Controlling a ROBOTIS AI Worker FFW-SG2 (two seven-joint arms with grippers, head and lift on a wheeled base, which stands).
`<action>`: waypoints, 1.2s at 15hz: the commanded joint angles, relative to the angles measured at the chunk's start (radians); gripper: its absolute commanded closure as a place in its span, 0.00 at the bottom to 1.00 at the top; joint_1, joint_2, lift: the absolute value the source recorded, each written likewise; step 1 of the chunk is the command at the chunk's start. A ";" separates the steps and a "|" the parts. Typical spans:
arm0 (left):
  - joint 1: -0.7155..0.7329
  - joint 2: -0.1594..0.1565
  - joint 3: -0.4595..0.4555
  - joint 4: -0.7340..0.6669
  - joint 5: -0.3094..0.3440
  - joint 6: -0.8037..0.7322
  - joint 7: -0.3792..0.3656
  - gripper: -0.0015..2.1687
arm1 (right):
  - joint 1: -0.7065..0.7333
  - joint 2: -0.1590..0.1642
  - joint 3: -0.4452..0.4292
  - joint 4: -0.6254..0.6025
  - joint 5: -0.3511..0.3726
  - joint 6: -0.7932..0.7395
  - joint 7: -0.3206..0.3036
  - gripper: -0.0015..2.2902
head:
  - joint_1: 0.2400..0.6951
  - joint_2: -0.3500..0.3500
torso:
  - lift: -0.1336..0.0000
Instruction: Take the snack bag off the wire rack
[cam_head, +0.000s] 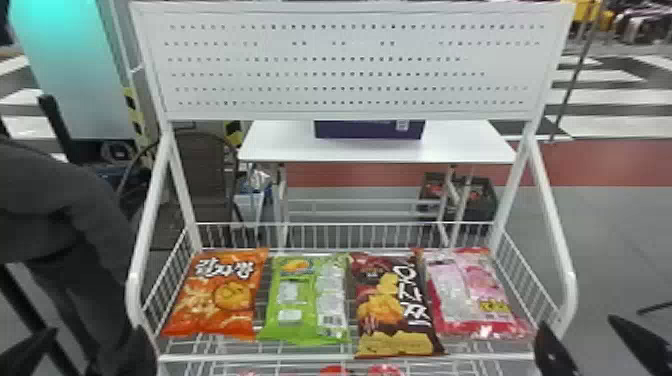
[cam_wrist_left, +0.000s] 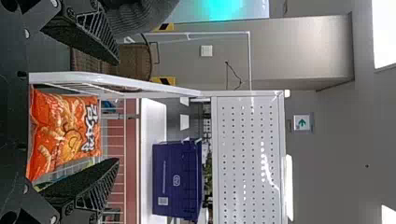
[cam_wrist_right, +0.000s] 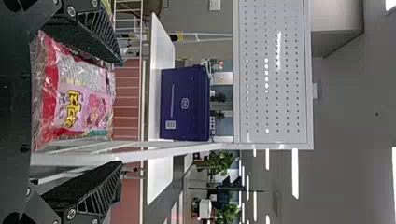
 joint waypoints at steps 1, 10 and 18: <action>0.001 0.000 -0.005 0.002 -0.003 0.002 -0.003 0.07 | -0.156 0.007 0.094 0.082 0.027 0.085 0.000 0.05 | 0.57 0.50 | 1.00; 0.006 0.012 -0.004 0.009 -0.001 -0.001 -0.003 0.07 | -0.573 0.070 0.303 0.444 0.087 0.245 -0.031 0.05 | 0.57 0.50 | 1.00; 0.006 0.018 -0.001 0.006 -0.001 0.002 -0.004 0.07 | -0.621 0.082 0.286 0.539 0.079 0.331 -0.078 0.05 | 0.57 0.50 | 1.00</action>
